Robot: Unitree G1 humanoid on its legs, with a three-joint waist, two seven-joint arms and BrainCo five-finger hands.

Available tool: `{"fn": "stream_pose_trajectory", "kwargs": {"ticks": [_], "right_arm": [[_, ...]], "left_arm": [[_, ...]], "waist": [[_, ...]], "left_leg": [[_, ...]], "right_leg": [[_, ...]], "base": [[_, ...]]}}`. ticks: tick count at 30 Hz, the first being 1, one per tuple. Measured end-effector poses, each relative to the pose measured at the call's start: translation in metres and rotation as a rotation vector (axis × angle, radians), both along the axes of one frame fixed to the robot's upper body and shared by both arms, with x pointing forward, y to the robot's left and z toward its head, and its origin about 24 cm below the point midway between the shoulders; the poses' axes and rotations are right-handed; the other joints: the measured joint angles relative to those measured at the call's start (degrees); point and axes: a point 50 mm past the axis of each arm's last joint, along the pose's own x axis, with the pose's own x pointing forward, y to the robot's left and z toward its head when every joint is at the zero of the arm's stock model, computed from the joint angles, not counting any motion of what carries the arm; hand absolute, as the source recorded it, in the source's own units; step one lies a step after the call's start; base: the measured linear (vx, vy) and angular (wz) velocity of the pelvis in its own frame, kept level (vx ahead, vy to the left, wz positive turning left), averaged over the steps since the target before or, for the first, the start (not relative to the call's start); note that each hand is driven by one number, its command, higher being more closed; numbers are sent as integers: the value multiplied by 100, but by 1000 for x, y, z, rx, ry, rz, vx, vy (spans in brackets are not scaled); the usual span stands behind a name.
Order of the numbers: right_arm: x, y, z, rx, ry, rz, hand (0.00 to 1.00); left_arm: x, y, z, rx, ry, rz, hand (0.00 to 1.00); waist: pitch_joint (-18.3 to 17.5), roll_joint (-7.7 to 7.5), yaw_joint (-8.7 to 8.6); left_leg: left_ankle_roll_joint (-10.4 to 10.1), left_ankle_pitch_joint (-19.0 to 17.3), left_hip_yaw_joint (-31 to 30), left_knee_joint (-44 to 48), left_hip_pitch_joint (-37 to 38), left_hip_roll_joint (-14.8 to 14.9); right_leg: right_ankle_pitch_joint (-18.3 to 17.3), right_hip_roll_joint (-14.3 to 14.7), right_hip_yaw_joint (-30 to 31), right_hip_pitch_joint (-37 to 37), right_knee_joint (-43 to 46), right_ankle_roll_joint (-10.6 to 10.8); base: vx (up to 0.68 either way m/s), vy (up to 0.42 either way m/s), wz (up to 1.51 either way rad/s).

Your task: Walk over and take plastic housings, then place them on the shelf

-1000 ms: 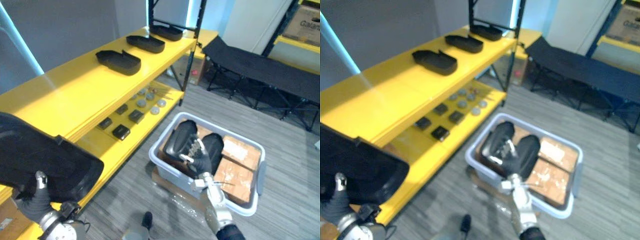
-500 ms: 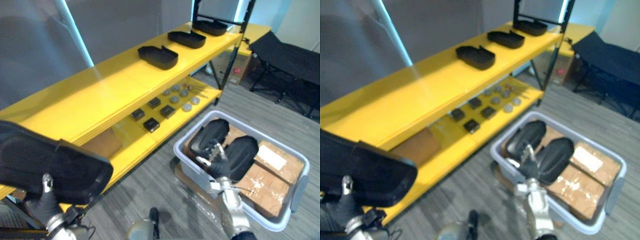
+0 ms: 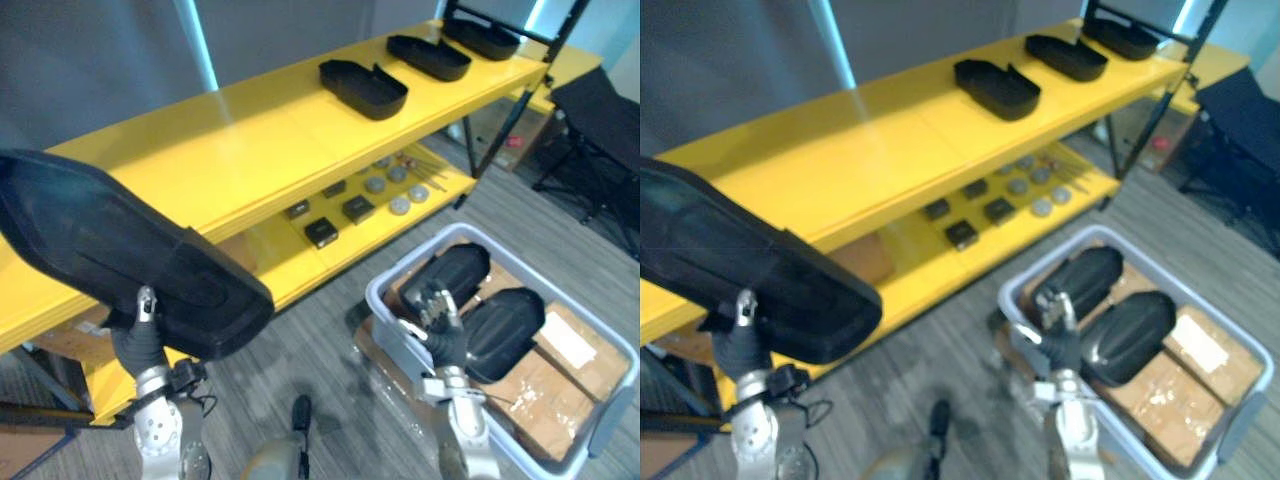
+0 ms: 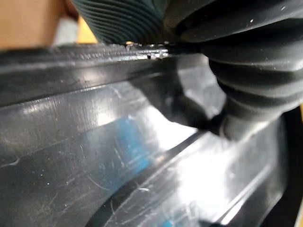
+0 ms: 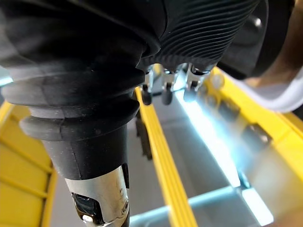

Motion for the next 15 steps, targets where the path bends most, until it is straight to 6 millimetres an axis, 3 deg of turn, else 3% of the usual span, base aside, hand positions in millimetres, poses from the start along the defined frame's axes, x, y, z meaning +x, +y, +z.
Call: {"fn": "stream_pose_trajectory", "kwargs": {"ticks": [3,6,10,12,13,15], "right_arm": [[-9,-4,-3,-27,20,3,0],[-9,-9,-2,-35,20,-22,0],[-6,-8,3,-22,-18,-52,0],[0,-8,9,-3,-54,-66,0],[2,-8,9,-3,-59,-67,0],[3,-12,11,-3,-68,-97,0]], "left_arm": [[-6,-6,-6,-20,30,-18,100],[-3,-7,-4,-7,19,-32,100],[-2,-5,1,13,-6,-44,100],[1,2,7,43,-28,-20,100],[2,3,8,50,-33,-15,100],[5,2,12,76,-47,-26,100]], "waist": [[-53,124,-44],[-48,125,-91],[-4,-27,17],[53,-205,111],[63,-223,120],[58,-219,128]], "left_leg": [[-52,6,-108,2,-74,115],[-41,-2,59,31,-97,109],[142,-195,217,315,-194,-147],[256,-450,449,574,-331,-303],[289,-508,454,641,-326,-339],[387,-688,364,759,-180,-419]], "right_leg": [[-65,171,-294,45,9,-92],[-85,161,-537,153,-15,-68],[-267,-162,-744,247,130,90],[-342,-407,-783,190,412,84],[-330,-485,-773,162,607,65],[-166,-801,-656,-80,1670,-222]], "base": [[-60,-117,30],[-2,-47,45],[62,40,25],[114,84,25],[149,126,22],[145,154,25]]}}
